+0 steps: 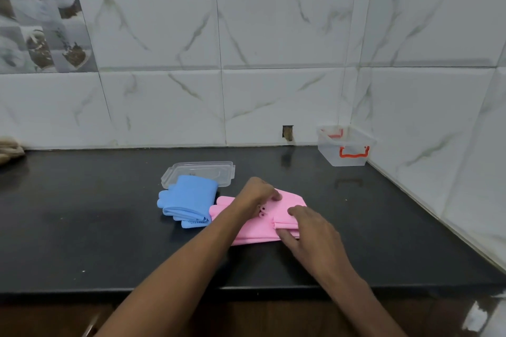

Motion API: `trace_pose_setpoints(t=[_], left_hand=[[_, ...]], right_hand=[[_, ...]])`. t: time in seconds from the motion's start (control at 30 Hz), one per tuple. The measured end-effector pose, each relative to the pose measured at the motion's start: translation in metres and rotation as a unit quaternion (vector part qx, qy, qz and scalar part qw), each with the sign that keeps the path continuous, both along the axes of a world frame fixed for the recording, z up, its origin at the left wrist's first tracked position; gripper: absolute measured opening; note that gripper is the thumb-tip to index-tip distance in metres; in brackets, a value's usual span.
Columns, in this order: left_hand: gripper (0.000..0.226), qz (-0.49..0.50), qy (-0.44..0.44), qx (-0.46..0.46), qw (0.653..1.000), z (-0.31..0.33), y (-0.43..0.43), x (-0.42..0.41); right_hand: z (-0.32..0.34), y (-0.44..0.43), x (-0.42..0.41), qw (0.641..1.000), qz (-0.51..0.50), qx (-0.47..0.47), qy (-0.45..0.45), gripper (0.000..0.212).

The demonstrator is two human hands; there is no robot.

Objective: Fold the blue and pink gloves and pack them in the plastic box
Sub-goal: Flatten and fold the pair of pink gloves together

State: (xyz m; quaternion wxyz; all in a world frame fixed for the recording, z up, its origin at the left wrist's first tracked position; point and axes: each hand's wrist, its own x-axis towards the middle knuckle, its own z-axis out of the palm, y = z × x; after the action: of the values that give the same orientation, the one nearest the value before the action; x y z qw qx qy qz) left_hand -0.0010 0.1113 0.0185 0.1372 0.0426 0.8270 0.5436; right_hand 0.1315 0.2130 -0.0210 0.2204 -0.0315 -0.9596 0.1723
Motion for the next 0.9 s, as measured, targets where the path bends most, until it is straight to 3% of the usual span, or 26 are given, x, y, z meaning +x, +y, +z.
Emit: trace_pose_setpoints(t=[0.07,0.13,0.23,0.3,0.37,0.43,0.57,0.67,0.73,0.83,0.9], left_hand=[[0.019,0.0,0.005,0.005,1.0,0.0,-0.001,0.001],[0.022,-0.001,0.028,-0.015,0.999,0.001,0.001,0.002],[0.022,-0.016,0.131,-0.1,0.986,0.003,0.008,0.005],[0.019,-0.015,0.26,-0.209,0.943,0.002,0.013,0.007],[0.029,-0.02,0.378,-0.303,0.875,-0.004,0.018,0.01],[0.032,-0.064,0.445,-0.351,0.821,-0.013,0.019,0.01],[0.025,-0.153,0.395,-0.324,0.846,-0.02,0.008,-0.002],[0.022,-0.15,0.393,-0.299,0.857,-0.024,0.003,-0.005],[0.02,-0.109,0.427,-0.313,0.841,-0.031,0.003,-0.003],[0.012,-0.103,0.519,-0.39,0.753,-0.032,0.007,0.005],[0.017,-0.112,0.464,-0.374,0.795,-0.024,0.009,0.011]], right_hand=[[-0.002,0.013,0.006,0.996,0.023,-0.043,-0.073,0.073],[-0.004,0.021,0.011,0.989,0.056,-0.028,-0.135,0.088],[-0.006,0.023,0.016,0.976,0.075,0.023,-0.202,0.102],[-0.007,0.021,0.018,0.973,0.073,0.052,-0.213,0.109],[-0.008,0.02,0.017,0.973,0.071,0.07,-0.207,0.112],[-0.011,0.019,0.016,0.974,0.065,0.078,-0.2,0.114],[-0.009,0.014,0.014,0.975,0.06,0.053,-0.209,0.1],[0.002,0.014,0.009,0.989,-0.04,-0.074,-0.121,0.071],[0.011,0.014,0.005,0.983,-0.16,-0.04,-0.078,0.059],[0.019,0.011,-0.004,0.974,-0.191,-0.067,-0.099,0.057],[0.02,0.007,-0.012,0.97,-0.182,-0.113,-0.111,0.051]])
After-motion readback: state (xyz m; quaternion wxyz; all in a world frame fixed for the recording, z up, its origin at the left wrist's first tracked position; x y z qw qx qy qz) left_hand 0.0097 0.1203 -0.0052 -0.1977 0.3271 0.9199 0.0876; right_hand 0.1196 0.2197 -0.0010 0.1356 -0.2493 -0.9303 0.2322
